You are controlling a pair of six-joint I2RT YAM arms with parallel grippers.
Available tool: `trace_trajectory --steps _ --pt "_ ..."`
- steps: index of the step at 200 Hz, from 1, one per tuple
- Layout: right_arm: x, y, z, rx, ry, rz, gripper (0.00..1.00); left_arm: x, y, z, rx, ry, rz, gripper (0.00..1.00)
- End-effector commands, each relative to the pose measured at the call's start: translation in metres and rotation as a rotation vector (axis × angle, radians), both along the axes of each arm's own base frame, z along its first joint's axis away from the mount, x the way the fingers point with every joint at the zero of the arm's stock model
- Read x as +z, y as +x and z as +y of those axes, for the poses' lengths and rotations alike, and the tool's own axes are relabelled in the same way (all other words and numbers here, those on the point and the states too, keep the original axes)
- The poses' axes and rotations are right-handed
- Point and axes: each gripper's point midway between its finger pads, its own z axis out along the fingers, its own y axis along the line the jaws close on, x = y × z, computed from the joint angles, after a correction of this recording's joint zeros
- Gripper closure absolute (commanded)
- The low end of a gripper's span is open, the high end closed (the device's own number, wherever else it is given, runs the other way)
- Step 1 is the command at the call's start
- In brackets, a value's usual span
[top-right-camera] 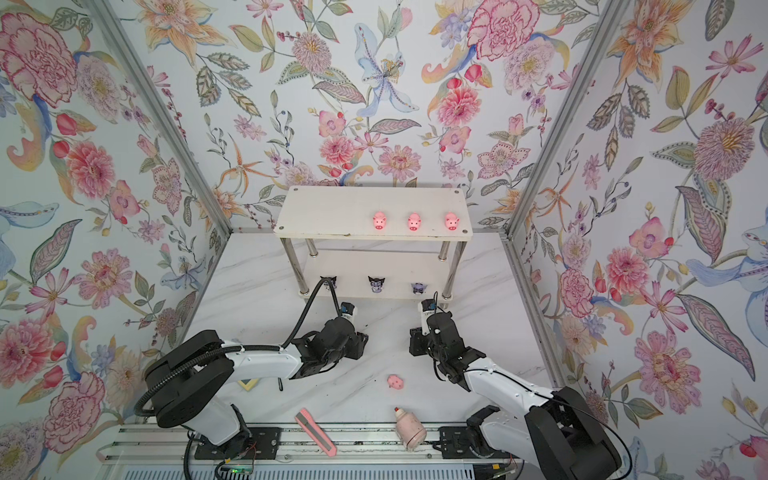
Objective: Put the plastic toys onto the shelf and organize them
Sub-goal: 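Lower the open left gripper around the pink pig beside the right gripper, then close the left gripper on the pink pig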
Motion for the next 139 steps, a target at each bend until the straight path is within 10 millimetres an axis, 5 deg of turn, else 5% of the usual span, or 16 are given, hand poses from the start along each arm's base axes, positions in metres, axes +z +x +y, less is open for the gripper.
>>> trace_trajectory --steps 1,62,115,139 --pt "0.004 -0.003 -0.001 0.001 0.026 -0.013 0.94 -0.013 -0.002 0.002 0.015 0.045 0.034 0.5" --pt "0.007 -0.003 -0.006 -0.017 0.039 -0.024 0.92 0.001 -0.001 0.0 0.015 0.06 0.0 0.47" --pt "0.0 -0.002 -0.005 -0.015 0.036 0.002 0.9 0.03 -0.001 0.016 0.06 0.08 -0.056 0.42" --pt "-0.002 -0.001 -0.005 -0.015 0.035 0.008 0.89 0.026 -0.003 0.025 0.081 0.108 -0.047 0.38"
